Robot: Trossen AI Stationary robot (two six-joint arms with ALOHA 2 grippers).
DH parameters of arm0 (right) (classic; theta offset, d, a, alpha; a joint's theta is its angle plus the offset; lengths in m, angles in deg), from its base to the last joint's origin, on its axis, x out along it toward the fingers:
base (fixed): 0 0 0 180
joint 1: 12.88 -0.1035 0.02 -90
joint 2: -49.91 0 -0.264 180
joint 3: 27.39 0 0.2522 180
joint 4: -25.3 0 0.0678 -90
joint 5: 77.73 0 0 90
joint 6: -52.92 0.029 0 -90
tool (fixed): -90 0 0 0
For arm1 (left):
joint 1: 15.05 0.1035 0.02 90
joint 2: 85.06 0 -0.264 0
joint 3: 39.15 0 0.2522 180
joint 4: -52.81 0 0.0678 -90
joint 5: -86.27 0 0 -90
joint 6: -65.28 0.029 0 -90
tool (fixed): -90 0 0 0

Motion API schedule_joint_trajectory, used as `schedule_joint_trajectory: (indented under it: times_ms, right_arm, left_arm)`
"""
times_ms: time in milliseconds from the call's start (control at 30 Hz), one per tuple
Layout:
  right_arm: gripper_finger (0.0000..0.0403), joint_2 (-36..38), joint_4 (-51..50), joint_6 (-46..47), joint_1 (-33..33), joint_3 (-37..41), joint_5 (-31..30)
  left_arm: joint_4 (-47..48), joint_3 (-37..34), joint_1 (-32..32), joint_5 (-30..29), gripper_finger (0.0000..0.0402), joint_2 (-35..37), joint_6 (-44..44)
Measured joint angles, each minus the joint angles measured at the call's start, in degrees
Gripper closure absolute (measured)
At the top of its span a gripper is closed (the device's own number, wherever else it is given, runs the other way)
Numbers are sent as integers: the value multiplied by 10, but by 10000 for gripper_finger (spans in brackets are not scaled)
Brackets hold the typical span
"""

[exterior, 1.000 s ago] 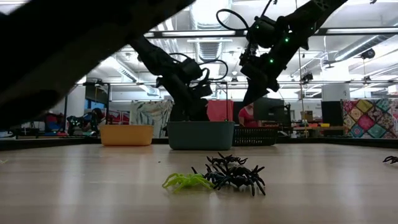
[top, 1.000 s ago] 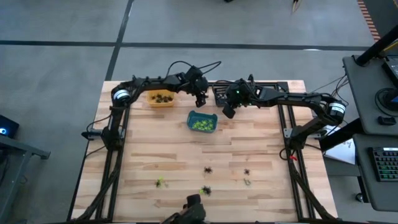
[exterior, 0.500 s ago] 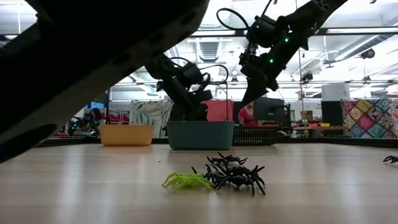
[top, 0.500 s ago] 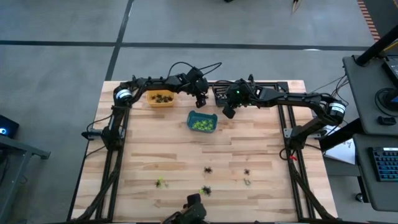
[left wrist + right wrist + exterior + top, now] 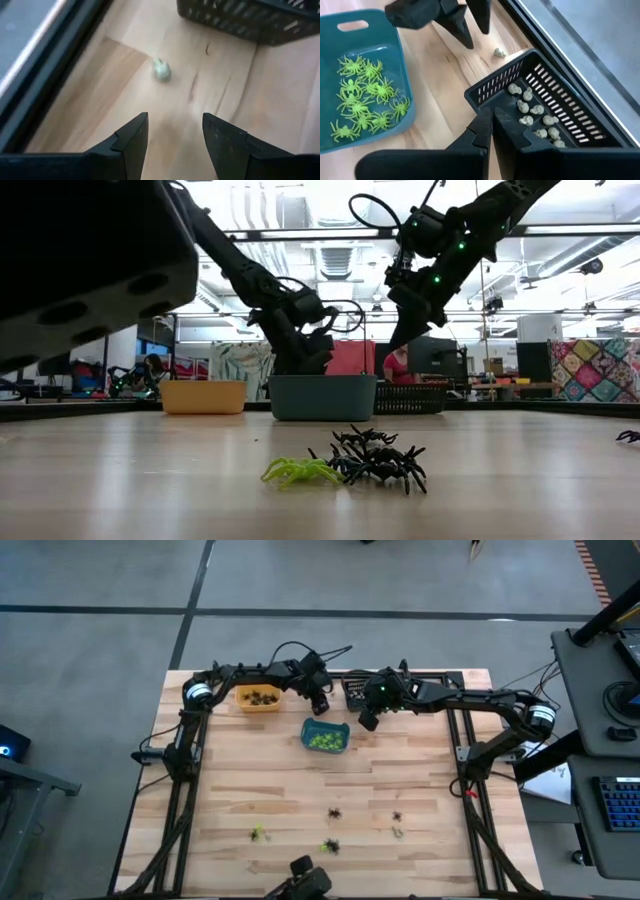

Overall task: Sort Halloween decoration
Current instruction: Put the white skull toy into the black bin

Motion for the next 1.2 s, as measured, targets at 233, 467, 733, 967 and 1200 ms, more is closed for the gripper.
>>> schedule_joint_trajectory:
  times_ms: [233, 467, 733, 967, 1200]
  right_arm:
    - [394, 0, 6, 0, 0, 1, 0]
    - [394, 0, 6, -4, 0, 1, 0]
    - [394, 0, 6, -10, 2, 2, 0]
    - [394, 0, 7, -10, 6, 2, 0]
    - [394, -1, 15, -14, 6, 2, 0]
  left_arm:
    - [68, 48, 0, 0, 230, 0, 70]
    - [98, 68, 12, 29, 230, 1, 274]
    - [52, 68, 22, 44, 230, 2, 298]
    - [23, 68, 22, 45, 238, 2, 273]
    - [-4, 68, 23, 65, 246, -4, 242]
